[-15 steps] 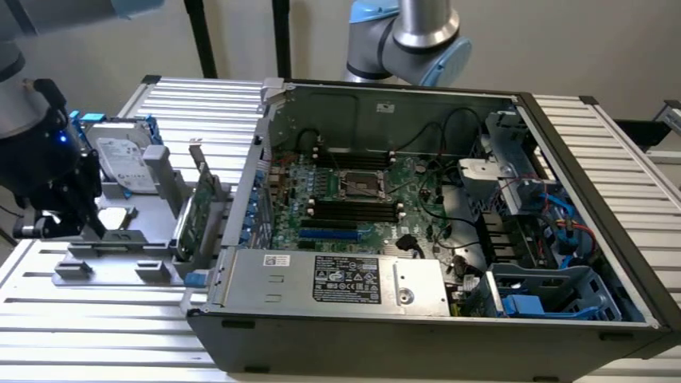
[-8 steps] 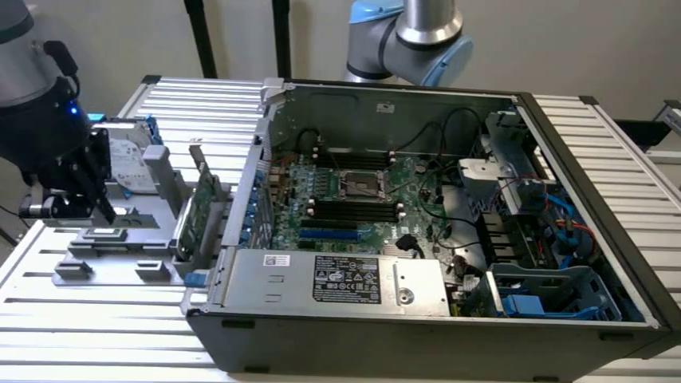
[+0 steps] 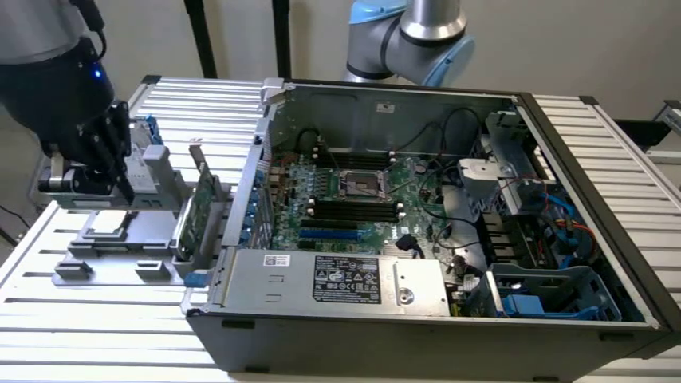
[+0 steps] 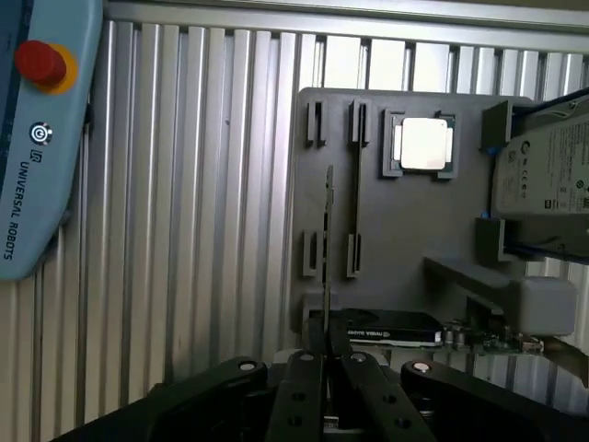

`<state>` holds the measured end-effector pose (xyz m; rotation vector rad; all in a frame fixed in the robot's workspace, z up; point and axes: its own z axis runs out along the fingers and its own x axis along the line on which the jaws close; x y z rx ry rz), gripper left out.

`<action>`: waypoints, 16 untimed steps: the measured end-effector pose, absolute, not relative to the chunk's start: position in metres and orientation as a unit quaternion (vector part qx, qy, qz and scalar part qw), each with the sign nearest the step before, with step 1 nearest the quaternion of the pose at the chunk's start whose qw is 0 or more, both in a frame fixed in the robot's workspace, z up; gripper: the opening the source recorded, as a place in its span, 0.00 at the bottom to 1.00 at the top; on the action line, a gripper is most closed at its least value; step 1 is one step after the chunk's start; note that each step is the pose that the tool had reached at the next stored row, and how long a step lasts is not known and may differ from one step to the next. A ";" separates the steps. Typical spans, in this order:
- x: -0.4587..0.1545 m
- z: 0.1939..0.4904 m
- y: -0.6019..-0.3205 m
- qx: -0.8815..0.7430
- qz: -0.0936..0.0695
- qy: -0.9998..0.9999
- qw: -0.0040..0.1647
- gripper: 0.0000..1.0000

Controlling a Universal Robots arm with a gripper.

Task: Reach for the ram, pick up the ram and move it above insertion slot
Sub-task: 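Pick up the ram and move it above insertion slot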

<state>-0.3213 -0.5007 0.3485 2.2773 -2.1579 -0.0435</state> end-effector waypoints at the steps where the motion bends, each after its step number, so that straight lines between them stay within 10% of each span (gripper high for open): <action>1: -0.317 0.353 -0.501 0.726 -0.014 -0.688 0.002 0.13; 16: -0.250 0.393 -0.499 0.726 -0.021 -0.688 -0.005 0.13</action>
